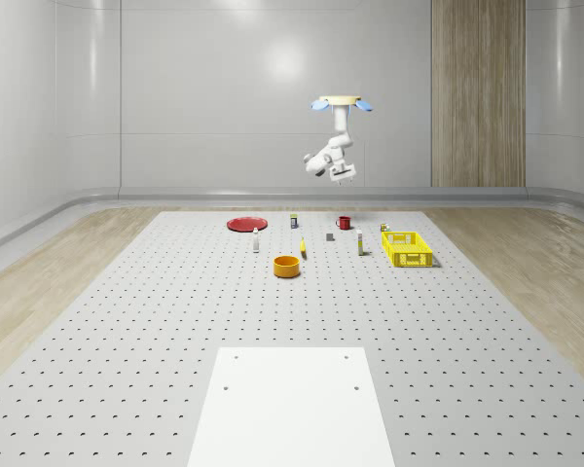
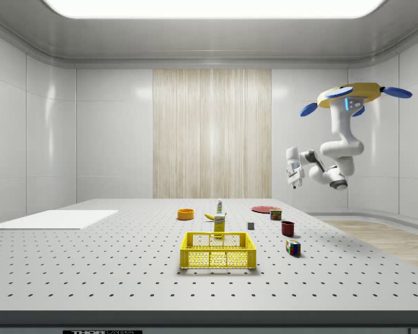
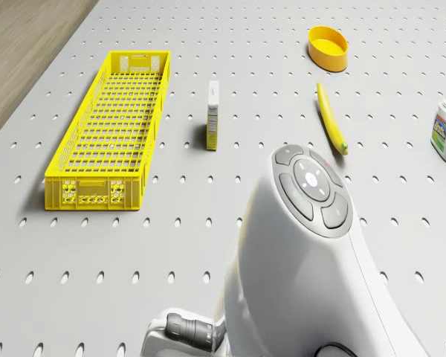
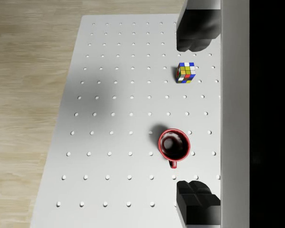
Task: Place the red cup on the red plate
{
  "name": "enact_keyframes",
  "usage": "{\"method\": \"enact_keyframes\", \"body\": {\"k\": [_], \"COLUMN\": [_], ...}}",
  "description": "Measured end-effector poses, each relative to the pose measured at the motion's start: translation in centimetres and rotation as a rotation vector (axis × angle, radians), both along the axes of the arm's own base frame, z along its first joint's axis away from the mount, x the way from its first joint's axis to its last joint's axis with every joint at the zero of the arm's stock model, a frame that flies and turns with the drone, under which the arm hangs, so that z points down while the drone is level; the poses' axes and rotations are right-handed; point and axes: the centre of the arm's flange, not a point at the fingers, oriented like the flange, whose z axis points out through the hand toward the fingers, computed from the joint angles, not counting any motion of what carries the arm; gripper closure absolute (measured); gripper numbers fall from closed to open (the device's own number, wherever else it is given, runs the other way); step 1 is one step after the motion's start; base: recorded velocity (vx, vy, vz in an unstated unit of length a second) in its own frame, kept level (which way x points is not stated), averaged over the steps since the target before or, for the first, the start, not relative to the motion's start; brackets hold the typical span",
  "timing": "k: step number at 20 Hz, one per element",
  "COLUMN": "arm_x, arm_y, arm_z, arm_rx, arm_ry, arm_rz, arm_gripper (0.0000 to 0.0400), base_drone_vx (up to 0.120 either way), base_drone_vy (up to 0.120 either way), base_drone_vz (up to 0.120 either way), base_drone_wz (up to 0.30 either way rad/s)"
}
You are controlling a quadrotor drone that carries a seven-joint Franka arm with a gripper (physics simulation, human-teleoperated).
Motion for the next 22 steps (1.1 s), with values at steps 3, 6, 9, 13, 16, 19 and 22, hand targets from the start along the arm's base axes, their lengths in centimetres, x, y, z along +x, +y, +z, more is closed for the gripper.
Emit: {"method": "enact_keyframes", "body": {"k": [3,6,9,13,16,19,22], "arm_x": [0.0,0.0,0.0,0.0,0.0,0.0,0.0], "arm_y": [-0.9,-1.5,-1.8,-2.1,-2.1,-2.2,-2.2], "arm_z": [-0.2,-0.3,-0.3,-0.3,-0.3,-0.4,-0.4], "arm_rx": [-0.097,-0.154,-0.187,-0.211,-0.22,-0.226,-0.229], "arm_ry": [0.002,0.004,0.005,0.006,0.007,0.007,0.007], "arm_rz": [-0.003,-0.004,-0.005,-0.005,-0.006,-0.006,-0.006], "arm_gripper": [0.0,0.0,0.0,0.0,0.0,0.0,0.0], "base_drone_vx": [0.0,0.0,0.0,0.06,0.12,0.053,0.0], "base_drone_vy": [0.0,0.04,0.12,0.04,0.0,0.0,0.0], "base_drone_vz": [-0.12,-0.12,-0.12,-0.12,-0.12,-0.12,-0.12], "base_drone_wz": [0.0,0.0,0.0,0.0,0.0,0.0,0.0]}}
